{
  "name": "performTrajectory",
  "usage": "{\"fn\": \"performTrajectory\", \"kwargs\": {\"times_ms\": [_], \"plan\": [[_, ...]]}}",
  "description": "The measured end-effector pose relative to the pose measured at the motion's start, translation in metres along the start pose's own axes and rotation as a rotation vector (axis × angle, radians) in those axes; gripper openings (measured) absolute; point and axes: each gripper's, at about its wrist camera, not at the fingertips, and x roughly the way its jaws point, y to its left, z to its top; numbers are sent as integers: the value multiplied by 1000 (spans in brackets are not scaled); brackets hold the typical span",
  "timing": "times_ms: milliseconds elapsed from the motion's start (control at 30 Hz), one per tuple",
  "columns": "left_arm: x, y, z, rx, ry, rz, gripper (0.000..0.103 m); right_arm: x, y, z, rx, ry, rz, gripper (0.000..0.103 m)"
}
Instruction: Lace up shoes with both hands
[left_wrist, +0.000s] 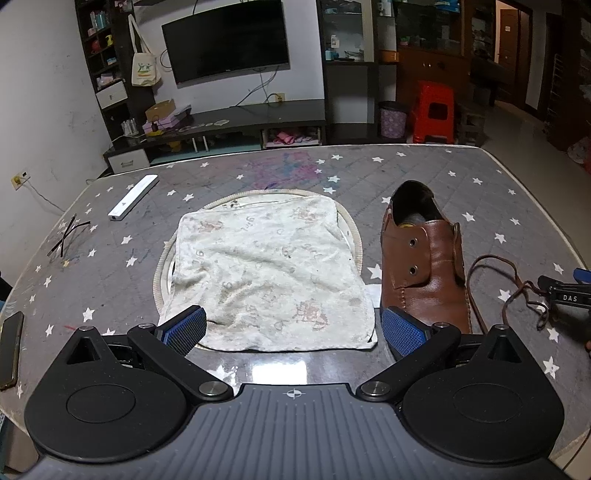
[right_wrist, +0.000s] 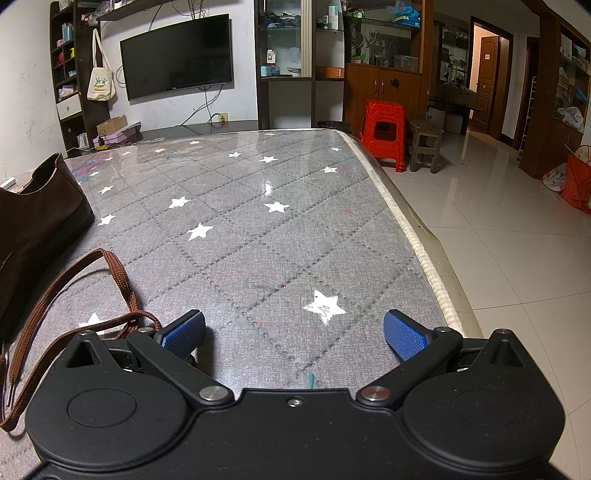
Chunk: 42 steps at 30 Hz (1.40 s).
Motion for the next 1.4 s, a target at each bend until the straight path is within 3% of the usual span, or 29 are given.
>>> {"fn": "performTrajectory", "kwargs": {"times_ms": [1400], "plan": [[-1,-31,-13,58,49,-76,102,1,2,0,0,0,0,103]]}}
